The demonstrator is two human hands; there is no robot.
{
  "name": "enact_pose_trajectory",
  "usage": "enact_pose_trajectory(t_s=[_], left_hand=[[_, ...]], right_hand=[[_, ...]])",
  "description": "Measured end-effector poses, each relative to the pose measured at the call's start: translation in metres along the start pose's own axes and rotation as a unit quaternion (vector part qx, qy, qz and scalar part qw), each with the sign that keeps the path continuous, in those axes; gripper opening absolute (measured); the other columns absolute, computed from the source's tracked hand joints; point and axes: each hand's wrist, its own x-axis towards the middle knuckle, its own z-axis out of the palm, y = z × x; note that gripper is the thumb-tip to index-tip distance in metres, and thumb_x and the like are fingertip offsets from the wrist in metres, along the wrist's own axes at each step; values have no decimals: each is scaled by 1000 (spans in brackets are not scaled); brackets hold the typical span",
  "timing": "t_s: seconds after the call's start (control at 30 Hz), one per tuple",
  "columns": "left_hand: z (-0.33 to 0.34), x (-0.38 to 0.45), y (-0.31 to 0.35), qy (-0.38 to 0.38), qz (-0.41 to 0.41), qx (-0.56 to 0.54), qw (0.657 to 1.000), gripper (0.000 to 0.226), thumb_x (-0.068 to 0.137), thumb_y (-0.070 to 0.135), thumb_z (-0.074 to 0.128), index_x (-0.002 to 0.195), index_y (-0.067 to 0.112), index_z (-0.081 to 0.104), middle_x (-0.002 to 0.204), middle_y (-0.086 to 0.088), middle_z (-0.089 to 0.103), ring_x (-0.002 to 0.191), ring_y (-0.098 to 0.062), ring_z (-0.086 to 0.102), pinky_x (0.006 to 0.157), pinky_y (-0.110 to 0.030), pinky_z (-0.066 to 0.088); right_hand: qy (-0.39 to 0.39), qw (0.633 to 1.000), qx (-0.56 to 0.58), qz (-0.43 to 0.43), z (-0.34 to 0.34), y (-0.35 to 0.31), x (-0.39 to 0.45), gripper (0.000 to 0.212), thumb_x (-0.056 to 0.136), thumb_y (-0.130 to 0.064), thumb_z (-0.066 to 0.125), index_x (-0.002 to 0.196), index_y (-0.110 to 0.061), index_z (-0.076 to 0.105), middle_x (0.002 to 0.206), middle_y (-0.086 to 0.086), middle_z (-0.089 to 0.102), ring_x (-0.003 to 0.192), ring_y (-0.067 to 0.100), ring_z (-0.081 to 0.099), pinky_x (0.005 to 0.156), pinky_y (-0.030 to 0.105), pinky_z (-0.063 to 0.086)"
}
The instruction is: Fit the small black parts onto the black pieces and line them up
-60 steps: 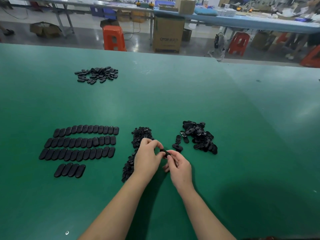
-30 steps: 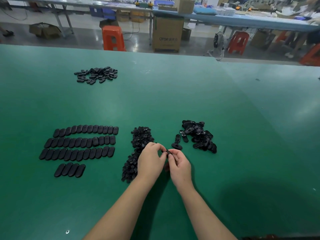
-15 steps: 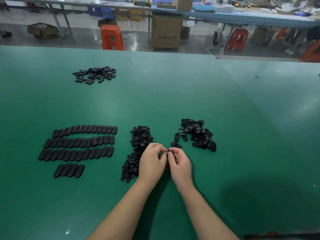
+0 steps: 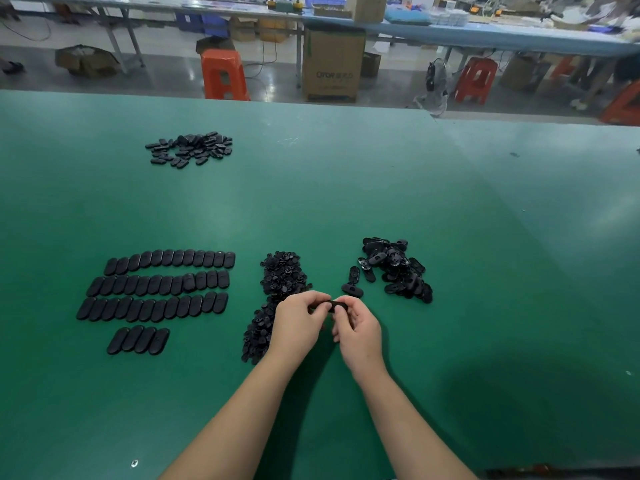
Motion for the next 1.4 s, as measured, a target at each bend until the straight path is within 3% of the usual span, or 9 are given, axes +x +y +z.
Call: enact_pose_trajectory(t_s=[0.27,0.8,1.2,1.4], left_hand=[[-2,3,5,-21,-17,10,1000,7,89,20,70,86,26,72,77,12,70,67,-3,61,64,-18,45],[-8,2,7,-47,-28,4,998,8,89,16,70,84,23,71,77,7,71,66,-11,64,63,-23,49],[-3,-2,15,-26,-6,59,998,3,89,18,67,90,17,69,81,7,68,76,-10,62,68,-21,48],[-2,-2,10,-48,18,48,998,10,95,14,61,95,19,70,83,12,66,72,0,57,61,-8,39]], right_hand=[[0,1000,4,6,0,-1,0,21,100,-10,57,94,-28,66,67,-7,66,54,7,55,53,26,50],[-11,1000,14,6,-1,-5,-2,19,100,-7,57,95,-23,66,65,-8,65,54,8,53,53,24,48],[-2,999,47,9,-2,1,1,17,99,-7,61,96,-22,68,76,-6,72,66,6,60,57,20,50],[16,1000,15,10,0,6,3,15,100,-11,61,95,-25,64,82,-3,72,71,10,63,65,42,54]])
